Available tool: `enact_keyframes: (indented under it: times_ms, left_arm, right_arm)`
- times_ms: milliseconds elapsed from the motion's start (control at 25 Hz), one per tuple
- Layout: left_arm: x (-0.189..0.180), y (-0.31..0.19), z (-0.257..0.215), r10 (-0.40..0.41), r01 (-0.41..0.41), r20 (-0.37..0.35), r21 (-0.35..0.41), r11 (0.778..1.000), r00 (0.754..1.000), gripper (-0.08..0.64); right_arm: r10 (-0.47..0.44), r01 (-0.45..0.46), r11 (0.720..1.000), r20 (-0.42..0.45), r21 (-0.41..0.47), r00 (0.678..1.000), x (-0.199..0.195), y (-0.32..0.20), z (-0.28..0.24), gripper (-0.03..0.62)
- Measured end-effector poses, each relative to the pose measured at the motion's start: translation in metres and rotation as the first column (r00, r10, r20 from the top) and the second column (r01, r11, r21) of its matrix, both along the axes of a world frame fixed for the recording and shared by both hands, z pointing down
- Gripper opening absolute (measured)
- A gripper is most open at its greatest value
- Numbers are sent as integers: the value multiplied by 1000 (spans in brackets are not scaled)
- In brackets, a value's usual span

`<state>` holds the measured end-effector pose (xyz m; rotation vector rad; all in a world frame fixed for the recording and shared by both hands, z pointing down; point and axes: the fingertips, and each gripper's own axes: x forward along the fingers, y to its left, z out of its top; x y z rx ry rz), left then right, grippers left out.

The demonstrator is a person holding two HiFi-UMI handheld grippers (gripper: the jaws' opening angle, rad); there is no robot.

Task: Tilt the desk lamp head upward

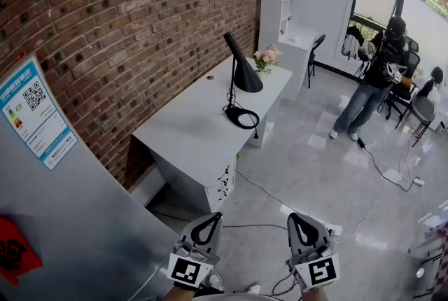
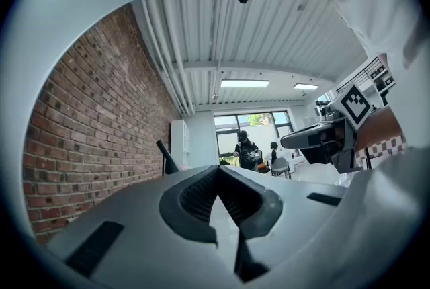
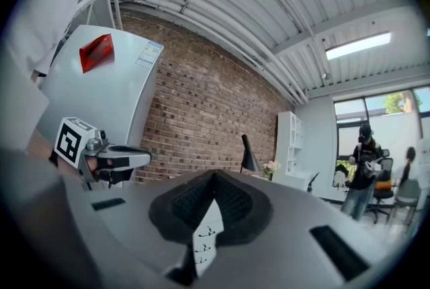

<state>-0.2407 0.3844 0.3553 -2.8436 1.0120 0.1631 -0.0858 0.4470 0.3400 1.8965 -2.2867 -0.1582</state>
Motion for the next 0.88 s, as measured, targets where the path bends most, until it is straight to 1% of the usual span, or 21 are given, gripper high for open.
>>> enact_keyframes:
  times_ms: [280,560,720,880]
  left_arm:
    - [1,-2,3,13,-13,3,0,1000,1000,8]
    - [-3,-1,4,22,-22,-2,-1,1000,1000,8]
    - [-5,-3,7,37,-36,2,-9,999,999,8]
    - [-9,-6,6,55,-55,-10,-3,999,998,8]
  right_arm:
    - [-14,14,1000,8,-6,1000,-10,-6,-2,12]
    - [-9,9,1000,9,5,1000,-16,-7,-6,12]
    - [-7,7,1000,7,3,1000,-23,-8,-5,12]
    - [8,-8,1000,-5,6,1000,-28,-10,-5,12]
